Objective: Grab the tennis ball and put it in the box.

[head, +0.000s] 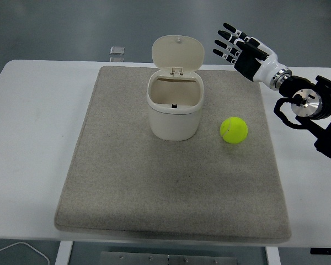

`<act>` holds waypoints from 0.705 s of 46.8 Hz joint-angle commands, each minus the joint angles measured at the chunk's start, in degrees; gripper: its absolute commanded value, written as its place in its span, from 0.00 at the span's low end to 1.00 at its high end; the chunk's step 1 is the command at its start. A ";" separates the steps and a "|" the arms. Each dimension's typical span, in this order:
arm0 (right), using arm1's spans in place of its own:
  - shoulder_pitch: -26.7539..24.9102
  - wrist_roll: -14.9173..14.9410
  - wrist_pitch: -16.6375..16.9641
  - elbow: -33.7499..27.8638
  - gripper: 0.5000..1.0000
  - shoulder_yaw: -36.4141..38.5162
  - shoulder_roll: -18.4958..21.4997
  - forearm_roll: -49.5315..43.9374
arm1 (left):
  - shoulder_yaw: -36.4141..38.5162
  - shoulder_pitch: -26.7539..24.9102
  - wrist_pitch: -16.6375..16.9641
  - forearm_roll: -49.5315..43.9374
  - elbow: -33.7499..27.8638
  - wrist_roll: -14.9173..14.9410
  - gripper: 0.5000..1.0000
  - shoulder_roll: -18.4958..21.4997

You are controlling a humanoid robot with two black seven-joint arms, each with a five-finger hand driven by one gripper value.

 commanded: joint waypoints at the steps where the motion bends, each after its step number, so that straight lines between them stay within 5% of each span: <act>1: 0.20 0.00 -0.26 0.02 0.84 0.00 -0.01 -0.09 | -0.01 0.09 0.00 -0.08 0.01 -0.17 0.99 0.00; 25: 0.20 -0.27 -0.61 0.02 0.84 -0.26 0.78 -1.05 | 0.08 -0.09 0.00 0.01 -0.08 -0.08 0.99 0.00; 33: 0.02 -0.18 -3.77 -0.06 0.84 -0.70 0.61 -1.14 | 0.08 -0.09 0.00 0.01 -0.08 -0.08 0.99 0.00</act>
